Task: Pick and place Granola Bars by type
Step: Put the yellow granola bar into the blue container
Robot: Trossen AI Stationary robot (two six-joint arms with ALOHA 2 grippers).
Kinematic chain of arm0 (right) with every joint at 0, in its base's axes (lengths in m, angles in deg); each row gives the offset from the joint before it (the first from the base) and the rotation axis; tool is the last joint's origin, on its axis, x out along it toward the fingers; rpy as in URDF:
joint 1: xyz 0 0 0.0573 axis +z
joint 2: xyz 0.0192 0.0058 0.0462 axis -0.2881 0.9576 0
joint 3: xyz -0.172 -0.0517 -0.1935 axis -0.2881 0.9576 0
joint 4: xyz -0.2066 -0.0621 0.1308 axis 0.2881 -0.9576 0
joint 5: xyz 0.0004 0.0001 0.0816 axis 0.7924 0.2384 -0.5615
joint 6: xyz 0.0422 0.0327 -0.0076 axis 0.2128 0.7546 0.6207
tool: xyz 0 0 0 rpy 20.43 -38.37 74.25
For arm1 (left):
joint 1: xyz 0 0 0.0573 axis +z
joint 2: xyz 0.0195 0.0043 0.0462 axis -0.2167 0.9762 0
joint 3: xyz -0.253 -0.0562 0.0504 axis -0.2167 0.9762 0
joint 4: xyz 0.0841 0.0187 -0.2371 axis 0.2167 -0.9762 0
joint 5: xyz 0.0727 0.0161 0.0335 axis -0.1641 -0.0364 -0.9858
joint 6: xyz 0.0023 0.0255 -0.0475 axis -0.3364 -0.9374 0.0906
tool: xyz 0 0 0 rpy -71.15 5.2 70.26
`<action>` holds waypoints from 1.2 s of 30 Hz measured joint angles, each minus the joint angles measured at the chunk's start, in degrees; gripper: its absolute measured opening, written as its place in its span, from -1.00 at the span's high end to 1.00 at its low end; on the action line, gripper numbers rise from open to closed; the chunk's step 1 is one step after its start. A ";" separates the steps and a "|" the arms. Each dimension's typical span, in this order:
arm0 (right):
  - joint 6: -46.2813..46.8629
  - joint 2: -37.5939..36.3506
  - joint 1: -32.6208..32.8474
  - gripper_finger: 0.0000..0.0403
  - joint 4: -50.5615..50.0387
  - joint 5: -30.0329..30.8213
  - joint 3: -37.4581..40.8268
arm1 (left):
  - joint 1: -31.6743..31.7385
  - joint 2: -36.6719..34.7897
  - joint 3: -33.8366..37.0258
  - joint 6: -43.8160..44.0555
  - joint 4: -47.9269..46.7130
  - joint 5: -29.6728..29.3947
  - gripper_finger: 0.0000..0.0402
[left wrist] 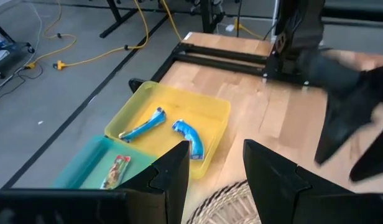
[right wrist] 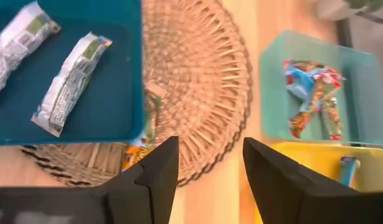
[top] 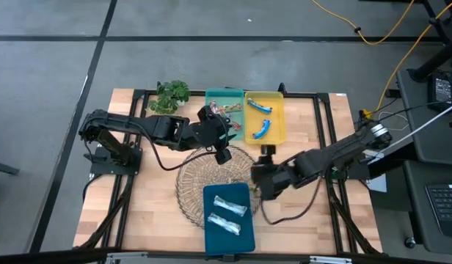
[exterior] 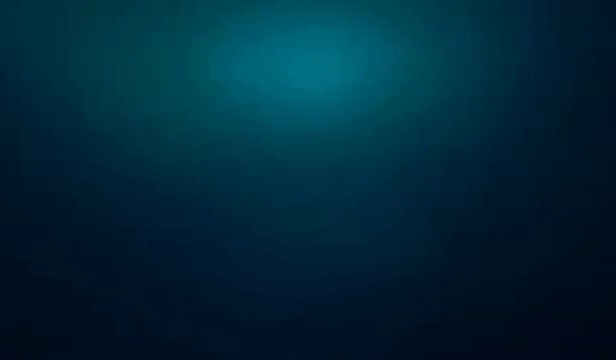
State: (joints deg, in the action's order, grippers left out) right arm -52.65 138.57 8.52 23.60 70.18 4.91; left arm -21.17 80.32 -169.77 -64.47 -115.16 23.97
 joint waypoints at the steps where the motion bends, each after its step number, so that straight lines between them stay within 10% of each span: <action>1: -0.09 -1.52 -0.28 0.10 0.05 0.06 0.71 | 0.18 0.00 0.01 -0.02 -0.34 0.01 0.29; 16: -8.05 -12.88 -8.71 0.10 6.29 -26.32 13.88 | 1.56 -0.07 0.01 -8.04 -10.09 -0.12 0.29; 36: -2.05 -8.37 -9.38 -0.41 27.23 -26.93 30.58 | 9.24 -0.64 0.01 -5.61 -12.12 0.04 0.29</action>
State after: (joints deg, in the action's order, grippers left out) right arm -54.70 130.19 -0.86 50.83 43.25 35.50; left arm -11.94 79.68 -169.76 -70.08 -127.28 24.01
